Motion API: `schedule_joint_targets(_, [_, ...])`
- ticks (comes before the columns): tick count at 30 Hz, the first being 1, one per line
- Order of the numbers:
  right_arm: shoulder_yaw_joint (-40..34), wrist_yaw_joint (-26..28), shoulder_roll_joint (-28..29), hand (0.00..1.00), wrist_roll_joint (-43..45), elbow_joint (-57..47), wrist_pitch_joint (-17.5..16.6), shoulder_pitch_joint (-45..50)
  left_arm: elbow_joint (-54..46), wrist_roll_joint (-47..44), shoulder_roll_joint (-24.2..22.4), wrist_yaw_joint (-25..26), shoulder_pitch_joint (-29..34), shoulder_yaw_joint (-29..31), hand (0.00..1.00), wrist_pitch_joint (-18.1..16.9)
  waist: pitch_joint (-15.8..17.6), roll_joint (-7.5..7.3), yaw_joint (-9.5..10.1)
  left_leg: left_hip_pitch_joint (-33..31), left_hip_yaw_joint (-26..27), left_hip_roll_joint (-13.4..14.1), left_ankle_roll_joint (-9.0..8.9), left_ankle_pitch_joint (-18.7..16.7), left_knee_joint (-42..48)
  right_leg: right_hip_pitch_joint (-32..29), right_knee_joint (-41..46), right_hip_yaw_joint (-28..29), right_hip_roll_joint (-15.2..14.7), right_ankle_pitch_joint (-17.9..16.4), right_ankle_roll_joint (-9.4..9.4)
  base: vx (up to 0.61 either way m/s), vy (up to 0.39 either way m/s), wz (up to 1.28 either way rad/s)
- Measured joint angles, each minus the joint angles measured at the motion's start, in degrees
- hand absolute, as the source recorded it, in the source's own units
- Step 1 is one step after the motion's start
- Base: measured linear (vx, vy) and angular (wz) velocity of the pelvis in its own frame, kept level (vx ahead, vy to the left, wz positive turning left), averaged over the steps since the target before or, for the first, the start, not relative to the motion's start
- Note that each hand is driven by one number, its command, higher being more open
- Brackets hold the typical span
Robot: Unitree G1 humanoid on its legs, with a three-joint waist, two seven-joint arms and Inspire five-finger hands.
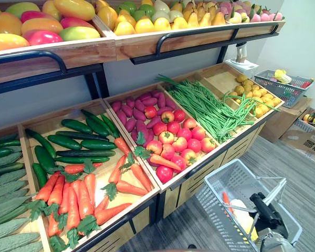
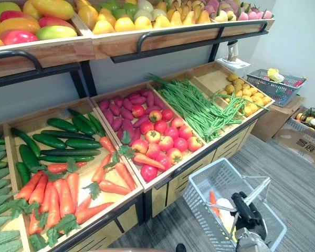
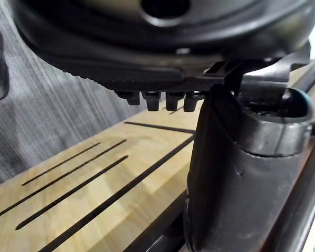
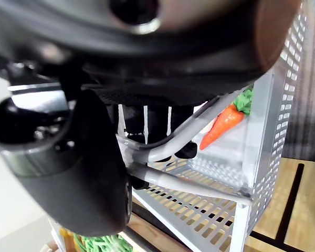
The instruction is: Pick vegetable in the basket
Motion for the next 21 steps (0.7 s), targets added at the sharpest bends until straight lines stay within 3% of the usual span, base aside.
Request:
schedule_joint_targets(6, [3.1, -0.7, 1.6, 0.0, 0.0, 0.9, -0.1, 0.4, -1.6, 5.3, 1.6, -2.6, 2.6, -4.4, 1.0, 2.2, 0.9, 1.9, 0.03, 0.0, 1.0, 0.1, -0.54, -0.3, 0.6, -0.7, 0.2, 1.5, 0.4, 0.5, 0.61, 0.0, 0.01, -0.08])
schedule_joint_targets(9, [4.0, -0.9, 2.4, 0.0, -0.2, 0.9, -0.1, 1.5, -4.0, 6.7, 1.8, -3.4, 4.7, -6.2, 1.0, 2.7, 1.0, 1.91, -0.01, 0.0, 2.4, 0.6, -0.78, -1.5, 2.6, -0.7, 0.3, 2.8, 1.1, 0.9, 0.65, -0.01, 0.009, -0.29])
schedule_joint_targets(15, [4.4, -0.8, 5.9, 0.0, -0.2, -3.1, -1.2, 6.5, -9.1, 6.9, -0.7, -3.7, 9.0, -6.3, 1.0, 2.5, 1.3, 1.52, -0.56, -1.3, 7.4, 2.5, -1.07, -7.5, 11.7, -2.6, 2.9, 7.8, 3.3, 0.8, 0.32, -0.11, 0.021, -0.5])
schedule_joint_targets(16, [4.6, -0.8, 5.9, 0.0, -0.2, -3.9, -1.2, 8.0, -9.8, 6.9, -1.2, -3.7, 10.0, -6.3, 1.0, 2.3, 1.4, 1.41, -1.01, -0.9, 8.6, 2.4, -0.94, -8.0, 12.3, -3.0, 3.6, 7.2, 3.4, -0.5, -1.49, -0.23, 0.073, -1.12])
schedule_joint_targets(17, [5.1, -0.7, 5.9, 0.0, -0.3, -3.9, -1.3, 8.2, -10.0, 6.7, -2.8, -3.1, 11.1, -6.3, 1.0, 1.7, 1.7, 1.9, -0.95, 0.7, 11.8, 2.7, 0.53, -6.2, 9.0, -4.5, 5.3, -0.3, 3.2, -7.0, -9.03, -0.18, 0.07, -1.44])
schedule_joint_targets(18, [6.2, -0.1, 5.9, 0.0, -0.2, -4.3, -2.0, 8.0, -10.0, 6.6, -2.8, -2.5, 11.2, -6.3, 1.0, 1.4, 3.2, 1.78, -0.63, 1.5, 15.9, 3.1, 0.58, -4.0, 7.5, -7.3, 10.6, -6.4, 1.9, -7.9, -7.6, -0.14, 0.078, -1.55])
schedule_joint_targets(19, [6.5, 0.3, 5.9, 0.0, -0.3, -4.4, -2.2, 7.5, -10.2, 6.6, -2.8, -2.3, 11.2, -6.3, 1.0, 1.4, 4.4, 1.36, -0.51, 1.9, 17.9, 3.4, 0.45, -3.8, 7.6, -9.2, 17.3, -9.9, 1.3, -8.0, -7.64, -0.07, 0.037, -1.25])
schedule_joint_targets(20, [6.5, 0.6, 5.9, 0.0, -0.3, -4.4, -2.6, 7.2, -10.3, 6.1, -2.7, -1.1, 11.2, -6.3, 1.0, 1.7, 5.4, 1.1, -0.54, 2.5, 20.2, 3.4, 0.43, -3.6, 8.1, -10.4, 29.6, -15.0, -0.7, -9.9, -8.67, -0.05, 0.029, -0.98])
schedule_joint_targets(21, [6.5, 0.5, 5.9, 0.0, -0.2, -4.2, -2.8, 7.3, -10.8, 5.6, -2.4, 0.4, 11.2, -6.3, 1.0, 1.7, 5.5, -0.4, -0.7, 1.9, 21.5, 2.6, 0.52, -4.4, 10.5, -9.9, 32.6, -17.9, -1.6, -12.8, -7.76, -0.01, 0.019, -0.82])
